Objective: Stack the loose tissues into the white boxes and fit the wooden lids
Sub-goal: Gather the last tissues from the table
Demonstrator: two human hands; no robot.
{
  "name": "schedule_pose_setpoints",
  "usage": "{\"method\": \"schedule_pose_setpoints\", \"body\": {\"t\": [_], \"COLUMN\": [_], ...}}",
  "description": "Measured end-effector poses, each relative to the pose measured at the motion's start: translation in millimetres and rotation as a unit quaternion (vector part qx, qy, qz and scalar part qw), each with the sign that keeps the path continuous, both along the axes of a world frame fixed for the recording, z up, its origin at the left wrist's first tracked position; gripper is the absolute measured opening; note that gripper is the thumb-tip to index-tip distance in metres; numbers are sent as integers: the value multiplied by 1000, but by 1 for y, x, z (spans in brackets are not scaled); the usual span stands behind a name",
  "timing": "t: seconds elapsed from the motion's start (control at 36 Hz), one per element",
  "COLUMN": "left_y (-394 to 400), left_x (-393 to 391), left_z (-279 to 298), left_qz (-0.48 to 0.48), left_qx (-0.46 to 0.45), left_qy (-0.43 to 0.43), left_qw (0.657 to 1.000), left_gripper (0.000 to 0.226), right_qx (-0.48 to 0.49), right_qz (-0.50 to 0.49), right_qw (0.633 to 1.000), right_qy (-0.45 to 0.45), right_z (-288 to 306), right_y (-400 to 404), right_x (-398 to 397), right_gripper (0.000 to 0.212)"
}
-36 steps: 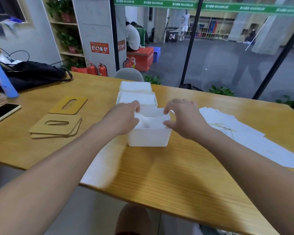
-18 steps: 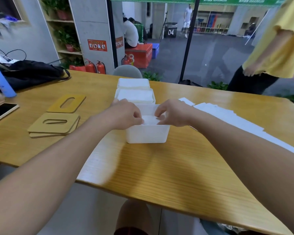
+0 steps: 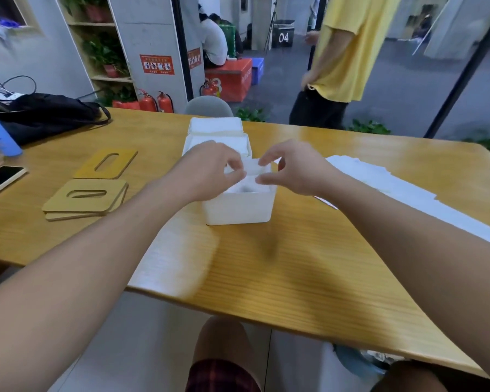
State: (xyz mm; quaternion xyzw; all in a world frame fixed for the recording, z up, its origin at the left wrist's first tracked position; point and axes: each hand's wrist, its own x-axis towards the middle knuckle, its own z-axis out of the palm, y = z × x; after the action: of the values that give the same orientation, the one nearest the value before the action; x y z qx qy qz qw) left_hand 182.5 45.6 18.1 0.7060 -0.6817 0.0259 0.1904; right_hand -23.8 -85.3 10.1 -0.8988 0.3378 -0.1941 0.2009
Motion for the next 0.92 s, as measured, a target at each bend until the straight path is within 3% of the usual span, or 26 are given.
{"method": "schedule_pose_setpoints", "body": {"t": [0.17,0.28,0.39,0.64,0.92], "left_y": [-11,-27,-44,-84,-111], "left_x": [-65,-111,-151,-206,-221], "left_z": [15,9,-11,-76,-104], "left_qz": [-79,-126,-163,-171,-172], "left_qx": [-54,-23,-3,83,73], "left_qy": [21,-16,6,38,62], "left_qw": [995,992,987,981,980], "left_gripper": [20,23,21,29,27], "right_qx": [-15,-13,-13,-22,-43], "right_qz": [-5,-21,-70,-181,-199], "right_qw": [999,999,997,982,979], "right_qy": [-49,-44,-21,51,3], "right_z": [5,-4,-23,-71,-95], "right_y": [11,18,19,5,-25], "right_x": [-50,-93,-143,-232,-252], "right_gripper": [26,20,25,35,22]}}
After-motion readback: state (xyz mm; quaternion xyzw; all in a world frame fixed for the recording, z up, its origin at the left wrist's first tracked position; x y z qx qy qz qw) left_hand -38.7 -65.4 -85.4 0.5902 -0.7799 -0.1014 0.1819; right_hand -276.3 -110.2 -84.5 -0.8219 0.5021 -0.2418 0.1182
